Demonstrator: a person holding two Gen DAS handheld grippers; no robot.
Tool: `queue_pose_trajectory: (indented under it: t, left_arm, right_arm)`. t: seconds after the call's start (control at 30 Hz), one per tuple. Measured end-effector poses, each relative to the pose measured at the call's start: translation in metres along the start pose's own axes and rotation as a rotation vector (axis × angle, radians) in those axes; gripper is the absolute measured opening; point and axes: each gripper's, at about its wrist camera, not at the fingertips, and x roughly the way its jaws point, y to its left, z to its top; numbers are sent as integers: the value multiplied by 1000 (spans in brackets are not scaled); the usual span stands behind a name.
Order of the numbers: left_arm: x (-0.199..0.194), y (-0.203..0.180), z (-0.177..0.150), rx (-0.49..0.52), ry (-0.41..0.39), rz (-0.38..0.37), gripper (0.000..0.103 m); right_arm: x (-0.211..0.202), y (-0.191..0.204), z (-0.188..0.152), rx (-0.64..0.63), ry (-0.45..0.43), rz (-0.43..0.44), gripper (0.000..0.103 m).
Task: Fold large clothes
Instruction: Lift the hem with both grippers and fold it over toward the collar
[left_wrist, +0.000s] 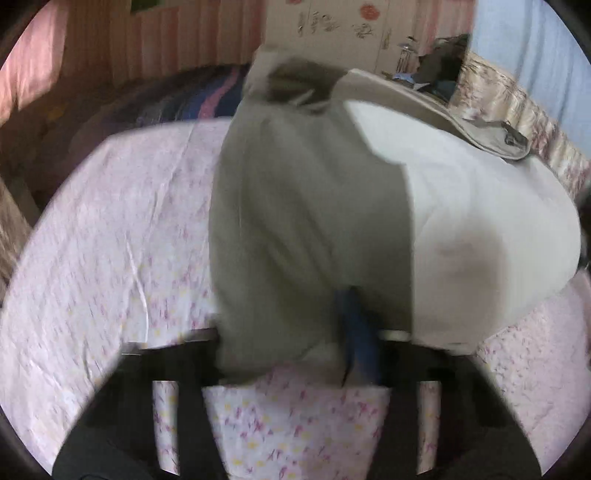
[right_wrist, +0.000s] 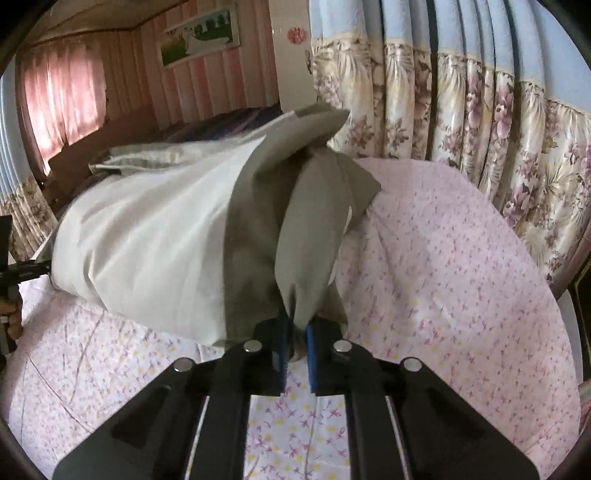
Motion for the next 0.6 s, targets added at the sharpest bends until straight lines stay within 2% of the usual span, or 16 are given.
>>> queue_pose_trajectory:
  t: [0.03,0.1,0.17,0.27,0.3,0.4,0.43,0.47,0.5,0.57,0.6]
  left_arm:
    - [-3,-3,2,18,-14,4,17]
    - [-16,1,7,-2,-53,-22,12]
    - [-48,8,14,-21,-132,-32,10]
    - [-96,14,10,-27,-221,-39,8]
    - [-102,15,6,-34,-225,-43,9]
    - [-79,23,-12,-92,-124,-102,11]
    - [-64,20,-21,-75,-71,-79,11]
    - [-56,19,-26,-79,-54,-72,12]
    - [-53,19,-34,-90,-45,-63,15]
    - [-55,17,-39,-63,-37,-23,26]
    - [-60,19,-38,-65,-50,-2,36]
  right_arm:
    - [-7,0,4,-6,-25,-8,6]
    - [-24,0,14,-15,-81,-23,5]
    - [-51,3,22,-32,-144,-13,4]
    - [-72,1,24,-24,-166,25,4]
    - [-70,-5,21,-4,-149,39,4]
    - [-37,-20,2,62,-22,65,5]
    - [-29,-21,-6,60,4,49,8]
    - [-25,-20,-10,53,25,38,9]
    - [-22,-18,-14,38,59,30,14]
    - [-30,-17,-14,9,68,-10,33]
    - [-37,-17,-12,-8,68,-19,43]
